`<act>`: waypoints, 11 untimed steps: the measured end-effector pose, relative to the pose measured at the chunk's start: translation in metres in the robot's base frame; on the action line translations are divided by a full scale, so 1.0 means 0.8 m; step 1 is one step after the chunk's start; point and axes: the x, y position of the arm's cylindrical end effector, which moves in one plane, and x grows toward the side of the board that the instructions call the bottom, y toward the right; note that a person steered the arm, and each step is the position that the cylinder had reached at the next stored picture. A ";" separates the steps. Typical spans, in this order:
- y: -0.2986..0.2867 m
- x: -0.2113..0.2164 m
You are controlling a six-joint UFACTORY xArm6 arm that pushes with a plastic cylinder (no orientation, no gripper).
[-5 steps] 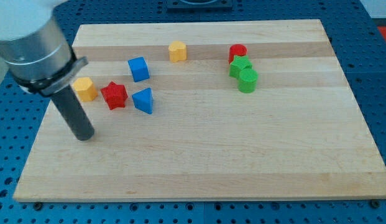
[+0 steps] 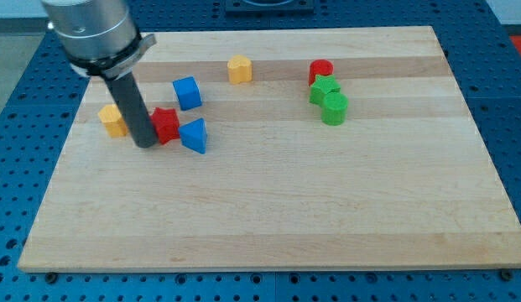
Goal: Push the red star to the bottom right of the heart
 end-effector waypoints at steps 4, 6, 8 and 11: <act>0.056 -0.073; 0.115 -0.088; 0.169 -0.098; 0.211 -0.143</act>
